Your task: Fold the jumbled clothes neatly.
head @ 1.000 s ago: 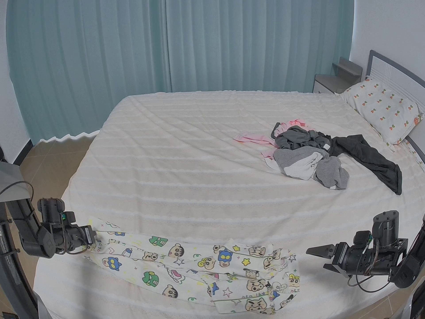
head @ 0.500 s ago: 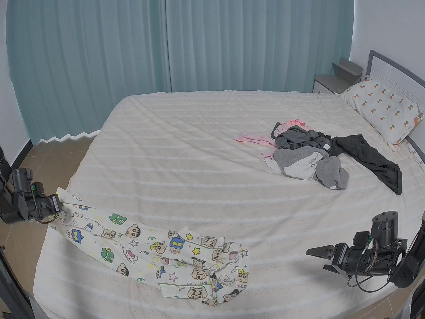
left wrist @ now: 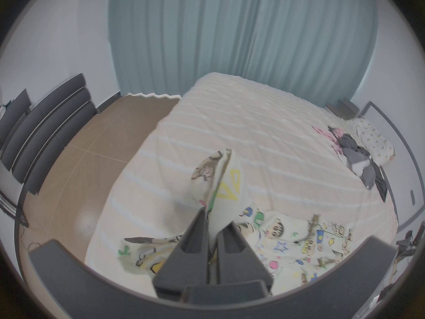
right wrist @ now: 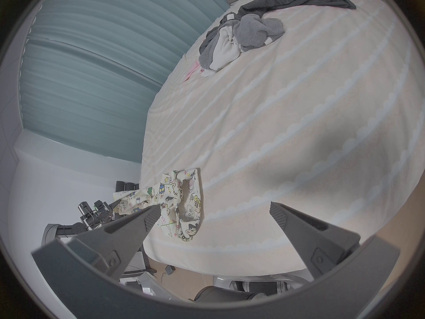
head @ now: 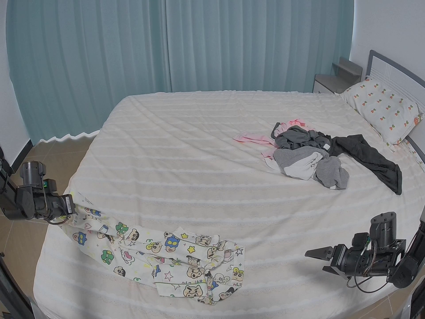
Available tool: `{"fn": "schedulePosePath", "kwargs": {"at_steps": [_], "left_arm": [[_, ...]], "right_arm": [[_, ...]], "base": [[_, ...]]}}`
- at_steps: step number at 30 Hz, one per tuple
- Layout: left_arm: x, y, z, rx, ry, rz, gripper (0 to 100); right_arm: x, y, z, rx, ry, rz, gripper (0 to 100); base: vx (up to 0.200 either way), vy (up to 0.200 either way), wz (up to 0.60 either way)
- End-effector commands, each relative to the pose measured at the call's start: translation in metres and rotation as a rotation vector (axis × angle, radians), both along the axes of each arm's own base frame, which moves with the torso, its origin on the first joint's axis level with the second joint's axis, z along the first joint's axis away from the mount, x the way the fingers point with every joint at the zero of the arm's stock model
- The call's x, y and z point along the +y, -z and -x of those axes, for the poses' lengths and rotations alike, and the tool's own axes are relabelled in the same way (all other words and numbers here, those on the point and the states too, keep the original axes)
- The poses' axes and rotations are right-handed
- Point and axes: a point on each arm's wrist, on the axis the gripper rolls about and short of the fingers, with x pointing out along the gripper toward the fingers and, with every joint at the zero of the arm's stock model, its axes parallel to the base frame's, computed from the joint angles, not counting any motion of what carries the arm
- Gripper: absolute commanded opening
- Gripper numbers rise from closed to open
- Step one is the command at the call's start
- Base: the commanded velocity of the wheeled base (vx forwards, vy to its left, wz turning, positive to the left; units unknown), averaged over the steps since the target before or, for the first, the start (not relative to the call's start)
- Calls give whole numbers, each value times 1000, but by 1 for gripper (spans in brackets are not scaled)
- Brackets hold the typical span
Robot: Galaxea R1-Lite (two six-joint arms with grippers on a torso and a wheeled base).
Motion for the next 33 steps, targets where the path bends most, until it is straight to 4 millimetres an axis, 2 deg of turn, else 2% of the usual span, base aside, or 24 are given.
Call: {"fn": "schedulePosePath", "kwargs": {"at_steps": [1,3,4,6,7,8,10,11,12,16,19,24,31,32,33], "left_arm": [[-96,-28,22,-60,135,13,0],[-127,-30,25,-72,157,21,0],[-133,-30,25,-72,161,22,0],[-164,-29,31,-76,206,21,0],[-170,-28,32,-74,218,21,0],[-189,-22,34,-64,253,23,0],[-214,-14,35,-72,288,40,0],[-219,-13,35,-79,292,45,0],[-236,-5,36,-93,308,66,0],[-268,14,38,-121,355,84,0],[-285,26,41,-120,396,89,0],[-303,27,46,-136,425,137,0],[-312,30,53,-115,447,153,0],[-312,34,53,-107,446,146,100],[-313,35,52,-105,446,146,100]], "right_arm": [[0,3,4,22,-5,10,100],[0,3,4,20,-5,9,100],[0,3,4,20,-5,9,100],[0,2,4,19,-7,9,100],[0,2,4,19,-7,9,100],[0,3,4,20,-8,9,100],[0,3,4,20,-8,9,100],[0,3,4,22,-8,10,100],[0,3,4,20,-8,9,100],[0,3,4,22,-8,10,100],[0,3,4,20,-8,9,100],[0,2,4,18,-9,10,100],[1,2,5,18,-12,10,100],[1,2,5,18,-16,11,100],[2,2,5,18,-19,11,100]], "base": [[0,0,0],[0,0,0],[0,0,0],[0,0,0],[0,0,0],[0,0,0],[0,0,0],[0,0,0],[0,0,0],[0,0,0],[0,0,0],[0,0,0],[0,0,0],[0,0,0],[0,0,0]]}}
